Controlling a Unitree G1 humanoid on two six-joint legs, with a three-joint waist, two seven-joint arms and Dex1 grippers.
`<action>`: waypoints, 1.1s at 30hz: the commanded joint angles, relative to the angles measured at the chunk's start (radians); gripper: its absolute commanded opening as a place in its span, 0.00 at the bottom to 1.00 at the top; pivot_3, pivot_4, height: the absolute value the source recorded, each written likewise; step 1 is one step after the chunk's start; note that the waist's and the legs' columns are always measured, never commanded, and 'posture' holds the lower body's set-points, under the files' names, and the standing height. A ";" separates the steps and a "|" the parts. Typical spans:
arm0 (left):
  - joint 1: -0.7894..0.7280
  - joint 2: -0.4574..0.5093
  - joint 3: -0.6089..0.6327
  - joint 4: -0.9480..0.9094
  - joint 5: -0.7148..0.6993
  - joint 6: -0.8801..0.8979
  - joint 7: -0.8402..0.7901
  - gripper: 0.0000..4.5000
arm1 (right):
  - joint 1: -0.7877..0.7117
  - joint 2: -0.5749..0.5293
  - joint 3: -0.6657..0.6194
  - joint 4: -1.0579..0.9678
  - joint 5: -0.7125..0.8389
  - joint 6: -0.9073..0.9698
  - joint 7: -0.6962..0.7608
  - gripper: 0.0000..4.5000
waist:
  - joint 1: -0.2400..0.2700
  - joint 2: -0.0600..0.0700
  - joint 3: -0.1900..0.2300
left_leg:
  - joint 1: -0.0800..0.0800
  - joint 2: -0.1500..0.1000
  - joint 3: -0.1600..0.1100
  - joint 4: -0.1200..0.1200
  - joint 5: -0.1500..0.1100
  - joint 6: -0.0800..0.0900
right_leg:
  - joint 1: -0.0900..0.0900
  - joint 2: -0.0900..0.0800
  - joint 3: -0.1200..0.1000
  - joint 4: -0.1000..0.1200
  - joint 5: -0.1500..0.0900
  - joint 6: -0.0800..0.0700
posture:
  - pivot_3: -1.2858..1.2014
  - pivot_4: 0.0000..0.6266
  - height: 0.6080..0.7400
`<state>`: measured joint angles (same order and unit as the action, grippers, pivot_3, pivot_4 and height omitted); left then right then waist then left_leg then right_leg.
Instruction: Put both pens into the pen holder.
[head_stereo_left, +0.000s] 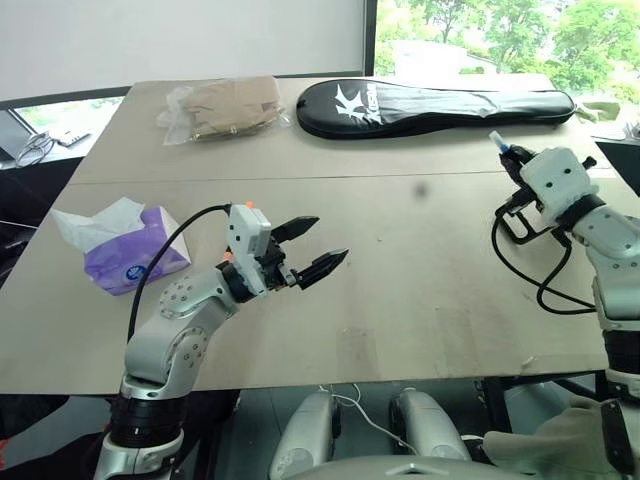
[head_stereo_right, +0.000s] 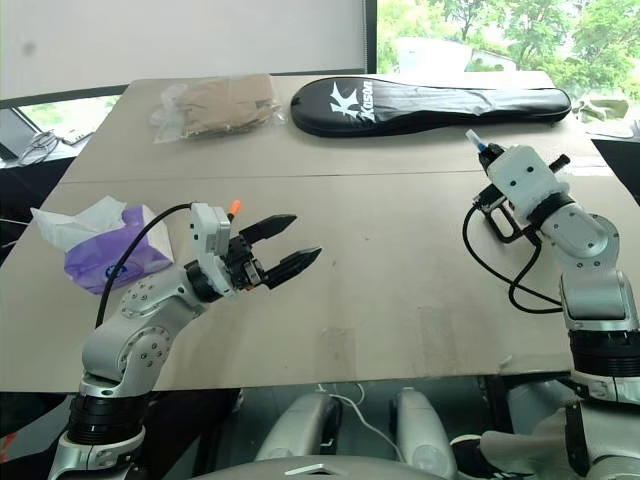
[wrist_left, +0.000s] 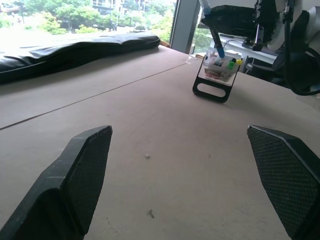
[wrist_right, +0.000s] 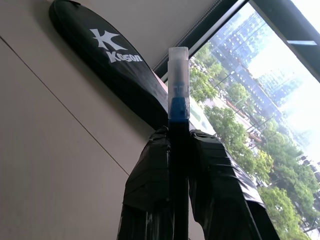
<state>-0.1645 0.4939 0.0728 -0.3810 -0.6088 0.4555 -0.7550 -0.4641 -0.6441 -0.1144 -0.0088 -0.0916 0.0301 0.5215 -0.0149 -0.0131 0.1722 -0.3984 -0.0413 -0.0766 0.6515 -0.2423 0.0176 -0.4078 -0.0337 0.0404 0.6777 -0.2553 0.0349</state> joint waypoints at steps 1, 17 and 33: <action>-0.007 0.000 0.009 -0.022 0.002 -0.021 0.001 1.00 | -0.044 -0.019 0.004 0.030 0.011 -0.064 0.010 0.03 | 0.000 0.000 0.000 | 0.000 0.000 0.000 0.000 0.000 0.000 | 0.000 0.000 0.000 0.000 0.000 0.000 | 0.52 0.24 1.00; 0.010 0.008 0.015 -0.035 0.002 -0.024 0.010 1.00 | -0.110 -0.094 0.027 0.397 -0.031 -0.345 -0.009 0.03 | -0.002 0.000 0.000 | 0.000 0.000 0.001 0.000 0.000 0.000 | 0.000 0.000 0.000 0.000 0.000 0.000 | 0.52 0.24 1.00; -0.017 0.012 0.039 -0.031 0.014 0.001 0.072 1.00 | -0.001 -0.115 -0.076 0.233 0.128 -0.190 0.006 0.99 | 0.000 0.000 0.000 | 0.000 0.000 0.000 0.000 0.000 0.000 | 0.000 0.000 0.001 0.000 0.000 0.000 | 0.52 0.24 1.00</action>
<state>-0.1610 0.5007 0.0778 -0.3810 -0.5933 0.4541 -0.7134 -0.4613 -0.7491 -0.1390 0.3356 -0.0237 -0.2104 0.5210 -0.0147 -0.0129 0.1724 -0.3985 -0.0411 -0.0763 0.6515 -0.2424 0.0177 -0.4079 -0.0337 0.0419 0.6779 -0.2552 0.0349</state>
